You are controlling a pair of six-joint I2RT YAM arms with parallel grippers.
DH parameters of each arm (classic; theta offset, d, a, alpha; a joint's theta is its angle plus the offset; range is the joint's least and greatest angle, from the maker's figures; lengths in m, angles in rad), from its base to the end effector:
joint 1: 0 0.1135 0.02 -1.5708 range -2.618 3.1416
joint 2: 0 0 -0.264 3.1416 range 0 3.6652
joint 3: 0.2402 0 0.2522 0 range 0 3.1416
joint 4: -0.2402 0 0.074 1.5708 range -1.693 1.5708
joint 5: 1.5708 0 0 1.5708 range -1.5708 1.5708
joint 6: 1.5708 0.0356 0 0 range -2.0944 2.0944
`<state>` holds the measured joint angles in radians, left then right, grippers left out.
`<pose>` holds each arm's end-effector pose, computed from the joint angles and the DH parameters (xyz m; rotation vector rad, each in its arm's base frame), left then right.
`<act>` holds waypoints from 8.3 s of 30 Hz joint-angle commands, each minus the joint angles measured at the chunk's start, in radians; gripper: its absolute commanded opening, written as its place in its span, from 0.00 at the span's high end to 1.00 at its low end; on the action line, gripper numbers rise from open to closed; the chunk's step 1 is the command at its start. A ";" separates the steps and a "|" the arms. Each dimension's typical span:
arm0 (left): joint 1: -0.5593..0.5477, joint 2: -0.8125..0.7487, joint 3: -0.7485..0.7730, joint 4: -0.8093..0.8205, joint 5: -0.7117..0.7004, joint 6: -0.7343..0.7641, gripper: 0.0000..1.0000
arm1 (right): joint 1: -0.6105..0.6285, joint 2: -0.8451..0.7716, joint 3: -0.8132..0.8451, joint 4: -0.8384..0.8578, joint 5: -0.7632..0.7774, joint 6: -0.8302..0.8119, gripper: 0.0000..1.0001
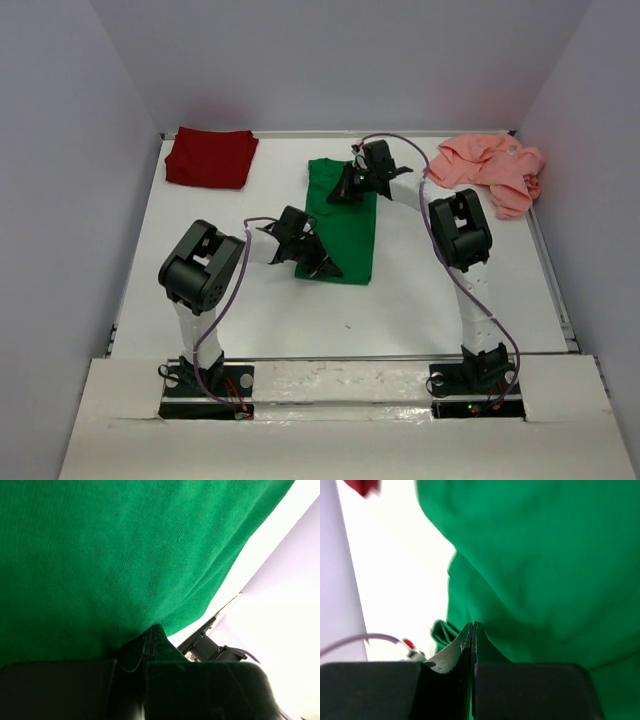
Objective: Fold and stack the t-shirts
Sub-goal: Fold the tshirt
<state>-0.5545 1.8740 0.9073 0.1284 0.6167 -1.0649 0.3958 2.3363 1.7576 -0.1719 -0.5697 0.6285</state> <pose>0.2920 -0.2051 0.1213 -0.3681 2.7382 -1.3641 0.4695 0.2170 0.1492 -0.0254 2.4704 1.1477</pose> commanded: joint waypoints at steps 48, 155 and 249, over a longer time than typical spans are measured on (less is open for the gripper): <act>0.332 -0.223 -0.011 -0.477 -0.077 0.553 0.21 | -0.051 -0.959 -1.287 0.207 -0.010 0.273 0.25; 0.235 -0.039 0.031 -0.397 -0.086 0.422 1.00 | 0.092 -0.631 -1.024 0.118 0.237 0.220 1.00; 0.199 0.036 0.809 -0.908 -0.127 0.333 1.00 | -0.115 -0.450 -0.009 -0.791 0.114 -0.173 1.00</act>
<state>-0.3725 1.9007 1.6390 -0.7422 0.4831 -0.7570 0.2996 1.8679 1.6638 -0.9463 -0.4374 0.4866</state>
